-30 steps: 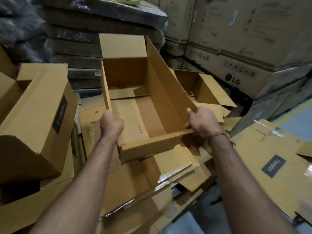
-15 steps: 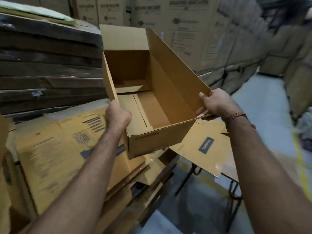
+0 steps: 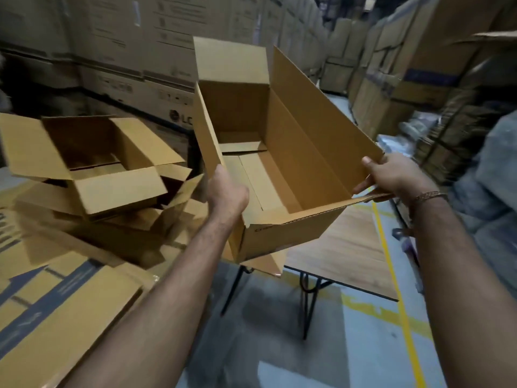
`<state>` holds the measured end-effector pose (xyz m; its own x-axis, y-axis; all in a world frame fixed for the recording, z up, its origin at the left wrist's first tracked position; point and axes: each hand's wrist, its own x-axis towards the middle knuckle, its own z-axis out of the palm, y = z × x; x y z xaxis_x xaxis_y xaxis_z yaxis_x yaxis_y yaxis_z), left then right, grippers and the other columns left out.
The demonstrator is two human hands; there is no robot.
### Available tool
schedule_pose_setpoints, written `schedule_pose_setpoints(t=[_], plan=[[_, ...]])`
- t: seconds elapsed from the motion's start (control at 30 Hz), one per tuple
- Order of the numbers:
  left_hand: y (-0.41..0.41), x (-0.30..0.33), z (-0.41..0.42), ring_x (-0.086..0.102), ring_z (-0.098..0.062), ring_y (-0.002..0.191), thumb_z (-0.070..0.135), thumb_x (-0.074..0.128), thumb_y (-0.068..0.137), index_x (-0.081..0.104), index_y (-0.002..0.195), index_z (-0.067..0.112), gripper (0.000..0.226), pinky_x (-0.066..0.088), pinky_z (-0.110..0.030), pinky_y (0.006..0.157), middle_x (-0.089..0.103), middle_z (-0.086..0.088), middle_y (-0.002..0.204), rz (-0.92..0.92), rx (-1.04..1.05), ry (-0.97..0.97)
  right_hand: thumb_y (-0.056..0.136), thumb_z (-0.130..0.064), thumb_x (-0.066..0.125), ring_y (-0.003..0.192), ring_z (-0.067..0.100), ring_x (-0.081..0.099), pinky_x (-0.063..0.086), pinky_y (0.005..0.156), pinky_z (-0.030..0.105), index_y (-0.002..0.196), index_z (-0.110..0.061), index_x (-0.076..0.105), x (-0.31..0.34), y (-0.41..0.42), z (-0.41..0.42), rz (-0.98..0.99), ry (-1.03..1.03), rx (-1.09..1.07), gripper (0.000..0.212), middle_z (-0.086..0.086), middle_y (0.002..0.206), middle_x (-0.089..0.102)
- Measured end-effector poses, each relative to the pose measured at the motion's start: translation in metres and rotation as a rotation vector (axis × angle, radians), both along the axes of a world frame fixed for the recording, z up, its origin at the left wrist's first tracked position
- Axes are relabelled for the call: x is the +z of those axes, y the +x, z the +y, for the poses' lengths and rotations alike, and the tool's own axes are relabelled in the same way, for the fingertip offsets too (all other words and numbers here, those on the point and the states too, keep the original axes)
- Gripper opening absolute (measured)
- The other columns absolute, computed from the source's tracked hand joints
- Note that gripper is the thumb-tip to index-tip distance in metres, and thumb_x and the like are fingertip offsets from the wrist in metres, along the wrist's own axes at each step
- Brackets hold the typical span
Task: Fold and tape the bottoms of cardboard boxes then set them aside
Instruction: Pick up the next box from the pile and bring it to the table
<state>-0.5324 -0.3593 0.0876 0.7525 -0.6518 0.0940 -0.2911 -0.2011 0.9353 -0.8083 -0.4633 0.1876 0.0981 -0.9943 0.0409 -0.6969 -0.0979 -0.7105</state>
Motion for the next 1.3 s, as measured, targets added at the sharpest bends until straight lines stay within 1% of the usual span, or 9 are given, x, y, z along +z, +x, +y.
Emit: schedule_pose_setpoints(t=[0.23, 0.43, 0.57, 0.63, 0.8, 0.97, 1.03, 1.13, 1.3], plan=[[-0.043, -0.045, -0.100, 0.062, -0.032, 0.119, -0.001, 0.059, 0.097, 0.013, 0.165, 0.027, 0.086, 0.043, -0.029, 0.078, 0.059, -0.012, 0.139, -0.010, -0.109, 0.117, 0.110, -0.039, 0.046, 0.057, 0.016, 0.068, 0.042, 0.048, 0.024, 0.093, 0.000, 0.064, -0.032, -0.032, -0.087, 0.214, -0.048, -0.058, 0.046, -0.005, 0.063, 0.075], [-0.090, -0.100, -0.173, 0.056, -0.023, 0.089, -0.007, 0.055, 0.095, 0.046, 0.151, 0.021, 0.063, 0.031, -0.017, 0.043, 0.024, -0.018, 0.166, 0.003, -0.189, 0.319, 0.110, -0.040, 0.046, 0.036, 0.000, 0.052, 0.037, 0.048, 0.025, 0.085, -0.007, 0.072, -0.074, -0.070, -0.174, 0.334, -0.018, -0.060, 0.049, -0.007, 0.067, 0.076], [-0.118, -0.137, -0.222, 0.046, -0.012, 0.068, 0.000, 0.056, 0.098, 0.044, 0.146, 0.007, 0.050, 0.029, -0.019, 0.038, 0.027, -0.020, 0.162, 0.073, -0.142, 0.434, 0.109, -0.039, 0.049, 0.058, 0.009, 0.065, 0.044, 0.055, 0.027, 0.085, -0.006, 0.072, -0.105, -0.087, -0.246, 0.400, 0.051, 0.014, 0.047, -0.004, 0.071, 0.078], [-0.129, -0.155, -0.247, 0.050, -0.016, 0.070, 0.002, 0.054, 0.099, 0.042, 0.149, 0.007, 0.052, 0.034, -0.020, 0.041, 0.026, -0.020, 0.163, 0.112, -0.103, 0.483, 0.108, -0.040, 0.049, 0.069, 0.015, 0.070, 0.047, 0.061, 0.028, 0.087, -0.007, 0.072, -0.123, -0.094, -0.284, 0.421, 0.096, 0.069, 0.045, -0.005, 0.069, 0.077], [-0.166, -0.180, -0.297, 0.065, -0.035, 0.112, 0.001, 0.054, 0.099, 0.037, 0.157, 0.010, 0.061, 0.050, -0.033, 0.072, 0.025, -0.021, 0.163, 0.224, -0.036, 0.586, 0.108, -0.038, 0.048, 0.074, 0.012, 0.070, 0.047, 0.062, 0.026, 0.092, -0.014, 0.069, -0.162, -0.112, -0.363, 0.431, 0.107, 0.045, 0.036, -0.010, 0.061, 0.073], [-0.209, -0.189, -0.326, 0.053, -0.038, 0.137, -0.001, 0.046, 0.103, 0.014, 0.167, 0.017, 0.074, 0.049, -0.041, 0.107, -0.004, -0.014, 0.175, 0.402, 0.042, 0.529, 0.089, -0.053, 0.071, 0.108, 0.030, 0.068, 0.050, 0.082, 0.033, 0.118, -0.016, 0.072, -0.201, -0.132, -0.395, 0.153, -0.003, -0.307, 0.047, 0.008, 0.110, 0.076], [-0.228, -0.185, -0.333, 0.045, -0.040, 0.143, 0.007, 0.040, 0.107, 0.001, 0.168, 0.020, 0.073, 0.039, -0.048, 0.119, 0.003, -0.011, 0.175, 0.505, 0.078, 0.509, 0.087, -0.048, 0.078, 0.121, 0.032, 0.062, 0.049, 0.094, 0.036, 0.126, -0.013, 0.068, -0.209, -0.130, -0.395, -0.029, 0.059, -0.441, 0.053, 0.012, 0.129, 0.069], [-0.256, -0.189, -0.340, 0.035, -0.036, 0.148, 0.002, 0.045, 0.104, -0.001, 0.167, 0.027, 0.082, 0.036, -0.046, 0.121, -0.007, -0.008, 0.175, 0.573, 0.066, 0.562, 0.086, -0.035, 0.080, 0.126, 0.031, 0.058, 0.045, 0.094, 0.030, 0.137, -0.012, 0.058, -0.215, -0.126, -0.399, -0.199, 0.193, -0.531, 0.061, 0.011, 0.137, 0.060], [-0.261, -0.191, -0.358, 0.028, -0.037, 0.153, 0.008, 0.052, 0.101, -0.002, 0.167, 0.030, 0.089, 0.042, -0.041, 0.114, -0.032, -0.016, 0.168, 0.662, -0.080, 0.653, 0.089, -0.020, 0.070, 0.102, 0.027, 0.060, 0.052, 0.083, 0.036, 0.141, -0.018, 0.047, -0.228, -0.133, -0.413, -0.208, 0.265, -0.413, 0.057, 0.008, 0.124, 0.063]])
